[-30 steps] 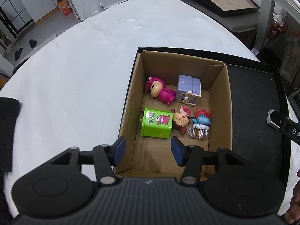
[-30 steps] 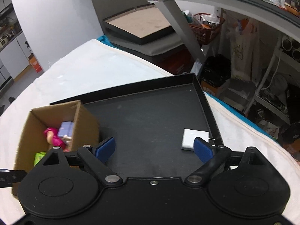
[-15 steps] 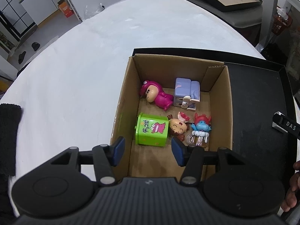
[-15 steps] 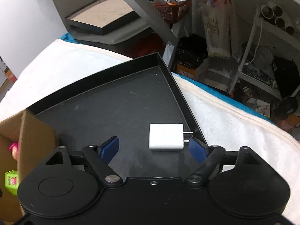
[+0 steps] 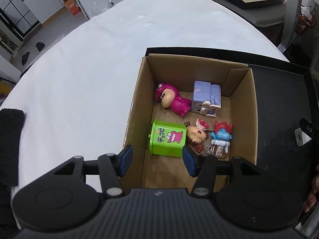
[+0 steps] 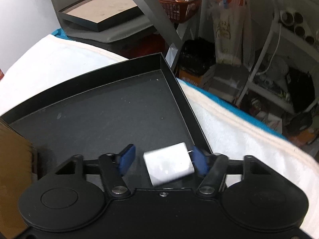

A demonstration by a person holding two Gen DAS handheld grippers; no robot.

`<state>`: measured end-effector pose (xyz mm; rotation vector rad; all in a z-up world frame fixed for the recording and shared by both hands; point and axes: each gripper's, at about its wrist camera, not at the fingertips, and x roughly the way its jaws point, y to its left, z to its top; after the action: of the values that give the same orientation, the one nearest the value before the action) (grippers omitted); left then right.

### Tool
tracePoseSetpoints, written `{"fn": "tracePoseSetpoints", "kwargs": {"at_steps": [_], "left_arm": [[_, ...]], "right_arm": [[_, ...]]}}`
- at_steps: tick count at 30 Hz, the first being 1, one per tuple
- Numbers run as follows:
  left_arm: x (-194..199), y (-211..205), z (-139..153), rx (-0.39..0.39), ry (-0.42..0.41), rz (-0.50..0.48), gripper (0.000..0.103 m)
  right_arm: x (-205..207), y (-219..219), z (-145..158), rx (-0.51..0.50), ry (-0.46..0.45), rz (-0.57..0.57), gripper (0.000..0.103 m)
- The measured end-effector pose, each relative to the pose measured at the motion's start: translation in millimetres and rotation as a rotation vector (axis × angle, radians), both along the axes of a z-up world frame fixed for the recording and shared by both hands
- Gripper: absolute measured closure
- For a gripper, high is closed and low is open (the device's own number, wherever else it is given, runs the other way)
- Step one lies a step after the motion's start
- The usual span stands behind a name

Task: Organize rigid objects
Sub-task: 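Close the right gripper on the white charger plug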

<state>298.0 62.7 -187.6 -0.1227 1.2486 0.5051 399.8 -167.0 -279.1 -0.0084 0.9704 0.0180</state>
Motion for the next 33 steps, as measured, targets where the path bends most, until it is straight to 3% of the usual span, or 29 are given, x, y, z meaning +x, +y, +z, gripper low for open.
{"fn": "tracePoseSetpoints", "kwargs": {"at_steps": [1,7,9,12,14,16,18,21,26,33], "left_arm": [[0,0,0,-0.001,-0.001,0.0,0.049],[-6,1,3,-0.015,-0.019,0.002,0.049],[-8,2,5,-0.021,-0.023,0.004,0.049],[-12,2,8,-0.019,-0.033,-0.003,0.049],[-15,4,9,-0.016,-0.038,-0.003,0.049],[-18,6,9,-0.02,-0.039,0.004,0.049],[-20,8,9,-0.021,-0.039,0.007,0.049],[-21,9,9,-0.023,-0.037,0.011,0.049],[-18,10,9,-0.03,-0.042,0.016,0.049],[-16,6,7,-0.033,-0.043,0.003,0.049]], "right_arm": [[-1,1,0,-0.019,-0.005,0.01,0.07],[-8,1,5,0.001,0.004,0.046,0.089],[-11,5,6,-0.017,0.01,0.055,0.101],[-15,11,5,-0.027,0.028,0.065,0.101],[-17,14,6,-0.047,0.021,0.055,0.096],[-17,17,8,-0.064,0.008,0.053,0.071],[-19,19,11,-0.073,-0.011,0.051,0.057],[-20,18,12,-0.08,-0.011,0.038,0.047],[-31,11,11,-0.048,0.044,0.003,0.042],[-32,9,1,-0.068,0.114,-0.034,0.044]]}}
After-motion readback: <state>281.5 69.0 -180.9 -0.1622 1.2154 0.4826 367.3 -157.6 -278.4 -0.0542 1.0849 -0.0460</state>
